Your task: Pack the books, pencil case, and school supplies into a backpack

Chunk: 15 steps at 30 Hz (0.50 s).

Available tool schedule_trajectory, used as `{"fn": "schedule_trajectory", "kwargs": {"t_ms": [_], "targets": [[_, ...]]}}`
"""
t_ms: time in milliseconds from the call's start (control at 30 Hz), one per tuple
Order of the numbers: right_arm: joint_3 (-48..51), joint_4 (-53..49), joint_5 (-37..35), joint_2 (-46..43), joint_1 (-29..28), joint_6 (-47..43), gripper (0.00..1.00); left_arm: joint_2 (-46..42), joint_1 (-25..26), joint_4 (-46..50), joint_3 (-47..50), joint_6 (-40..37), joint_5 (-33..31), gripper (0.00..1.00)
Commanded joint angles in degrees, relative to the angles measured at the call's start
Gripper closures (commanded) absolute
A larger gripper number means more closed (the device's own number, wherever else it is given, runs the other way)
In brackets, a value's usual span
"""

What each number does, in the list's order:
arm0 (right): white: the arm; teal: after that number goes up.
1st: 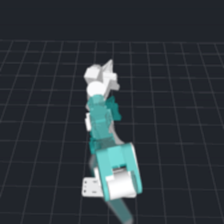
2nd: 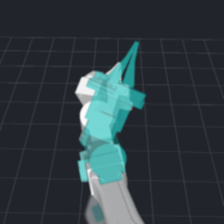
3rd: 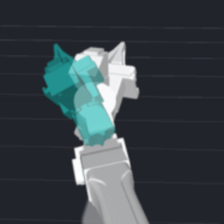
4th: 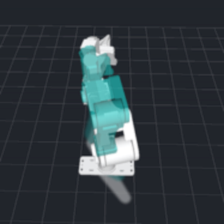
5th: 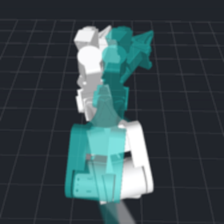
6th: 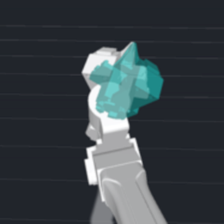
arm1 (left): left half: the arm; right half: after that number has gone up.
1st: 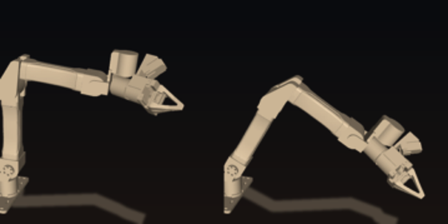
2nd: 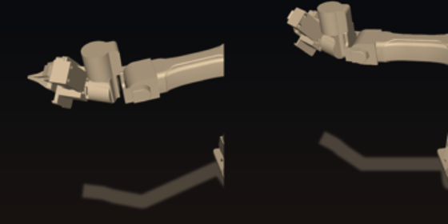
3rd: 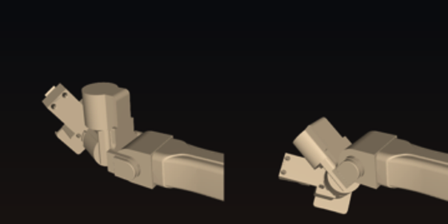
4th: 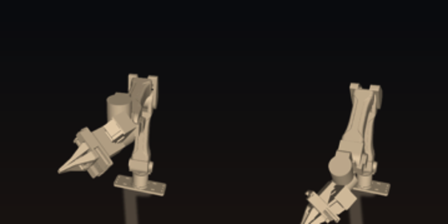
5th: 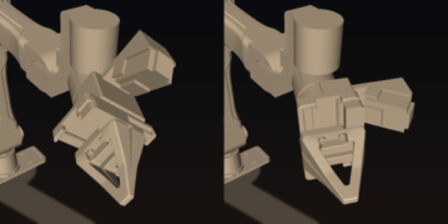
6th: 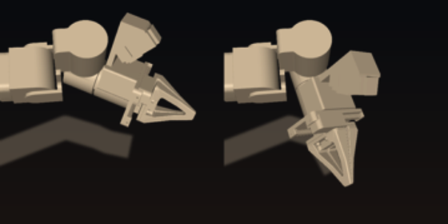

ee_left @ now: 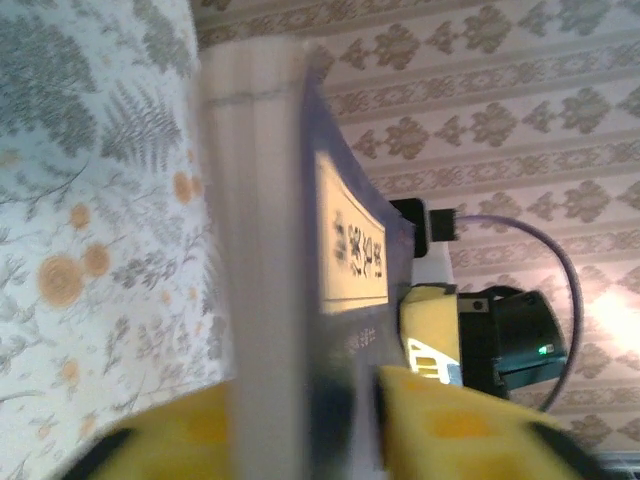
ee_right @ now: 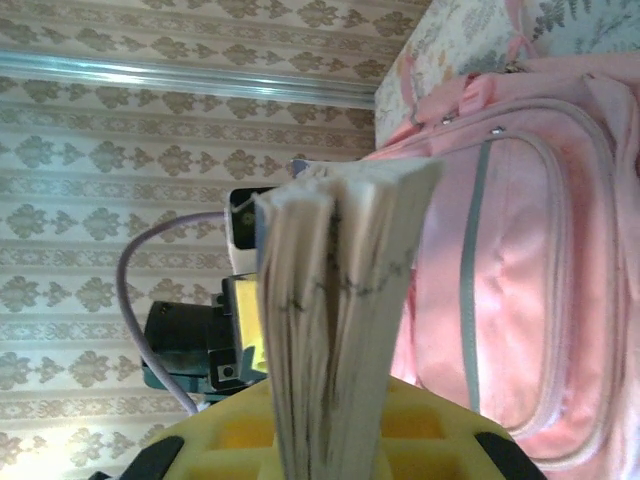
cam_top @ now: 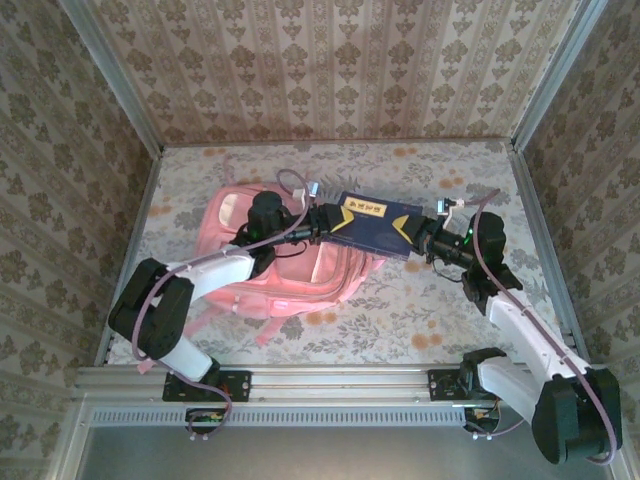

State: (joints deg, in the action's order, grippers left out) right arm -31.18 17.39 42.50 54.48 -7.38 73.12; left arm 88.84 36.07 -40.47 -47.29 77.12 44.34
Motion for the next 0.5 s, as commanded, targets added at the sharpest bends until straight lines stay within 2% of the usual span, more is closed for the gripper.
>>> {"fn": "schedule_trajectory", "kwargs": {"t_ms": [0,67,100,167,333,467], "targets": [[-3.3,-10.4,-4.6,-5.1,1.2,-6.9,1.0,-4.4,-0.1,18.0,-3.8,-13.4,-2.0,0.48],[-5.2,-18.7,-8.5,-7.8,2.3,-11.8,1.0,-6.1,0.4,38.5,-9.1,-26.3,-6.9,0.42],[-5.7,-21.3,-9.9,-8.7,2.7,-13.5,1.0,-6.1,0.8,47.1,-11.8,-31.4,-12.3,0.41],[-6.2,-23.4,-10.6,-9.5,3.4,-15.4,1.0,-4.7,1.7,59.4,-17.3,-39.7,-17.9,0.41],[-7.6,-27.3,-11.5,-9.8,4.0,-18.6,1.0,-1.4,0.9,66.0,-20.8,-46.1,-21.4,0.39],[-8.2,-28.1,-11.9,-9.7,4.1,-19.7,1.0,3.1,0.4,71.3,-25.4,-49.7,-21.5,0.4]]}}
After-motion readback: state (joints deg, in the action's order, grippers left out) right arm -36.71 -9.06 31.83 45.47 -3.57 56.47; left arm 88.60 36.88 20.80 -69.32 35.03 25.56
